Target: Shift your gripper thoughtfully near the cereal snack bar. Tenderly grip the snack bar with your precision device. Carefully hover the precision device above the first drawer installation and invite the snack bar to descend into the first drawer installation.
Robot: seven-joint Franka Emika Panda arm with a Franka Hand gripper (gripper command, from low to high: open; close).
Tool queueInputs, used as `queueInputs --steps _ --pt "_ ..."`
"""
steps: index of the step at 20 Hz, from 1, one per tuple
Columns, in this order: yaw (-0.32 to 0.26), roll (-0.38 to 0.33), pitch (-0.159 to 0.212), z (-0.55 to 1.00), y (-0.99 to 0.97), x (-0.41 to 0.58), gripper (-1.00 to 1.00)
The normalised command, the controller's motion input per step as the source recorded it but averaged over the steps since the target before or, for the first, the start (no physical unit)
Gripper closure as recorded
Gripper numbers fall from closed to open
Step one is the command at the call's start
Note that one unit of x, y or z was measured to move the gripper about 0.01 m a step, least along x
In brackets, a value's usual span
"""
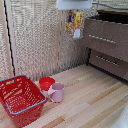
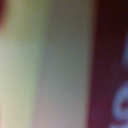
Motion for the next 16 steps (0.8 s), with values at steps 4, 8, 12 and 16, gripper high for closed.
queueInputs --steps 4,8,12,16 --pt "-0.073 -0.080 0.068 0.89 -0.45 0.094 1.00" --pt "-0.064 -0.032 0.078 0.85 -0.68 0.051 1.00" --pt "-0.055 -0.001 0.078 0.75 -0.90 0.099 1.00" --pt "-0.020 0.000 0.059 0.68 -0.99 0.013 1.00"
